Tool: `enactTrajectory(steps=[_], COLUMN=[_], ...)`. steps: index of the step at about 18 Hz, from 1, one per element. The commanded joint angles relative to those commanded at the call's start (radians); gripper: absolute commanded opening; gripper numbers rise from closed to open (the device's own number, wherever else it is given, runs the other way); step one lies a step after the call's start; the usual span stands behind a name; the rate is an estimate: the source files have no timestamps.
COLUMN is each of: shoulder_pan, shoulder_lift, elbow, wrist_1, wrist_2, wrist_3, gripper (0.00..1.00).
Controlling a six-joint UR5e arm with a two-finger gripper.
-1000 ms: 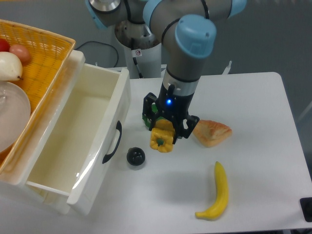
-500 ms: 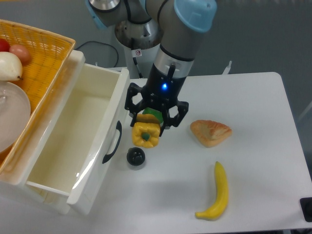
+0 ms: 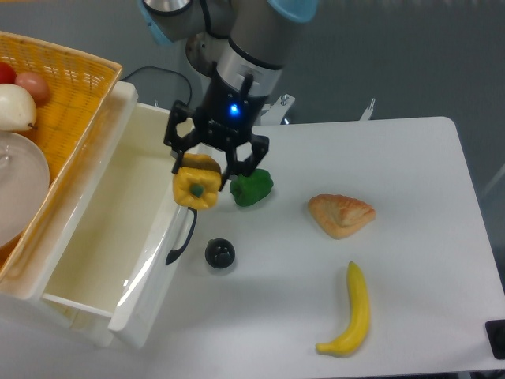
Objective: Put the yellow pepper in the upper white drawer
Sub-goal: 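Carry the held yellow pepper up and over the open white drawer, then open the gripper to drop the yellow pepper into the drawer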
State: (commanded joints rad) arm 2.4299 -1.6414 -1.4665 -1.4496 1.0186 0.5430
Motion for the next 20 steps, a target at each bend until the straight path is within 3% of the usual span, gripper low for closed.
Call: enactTrajectory(steps=[2,11,18,20], shoulder_pan=[-0.018,-0.058,-0.071,-0.071], shoulder_lift=[0.003,-0.023,-0.026,-0.029], elbow=[-0.024,-0.026,-0.029,-0.029], wrist_1=[0.009,0.014,0.015,0.017], wrist_2=[0.008,0.012,0.014,0.014], wrist_3=[0.003,0.009,0.012,0.012], gripper=[0.30,0.33,0.43,0.61])
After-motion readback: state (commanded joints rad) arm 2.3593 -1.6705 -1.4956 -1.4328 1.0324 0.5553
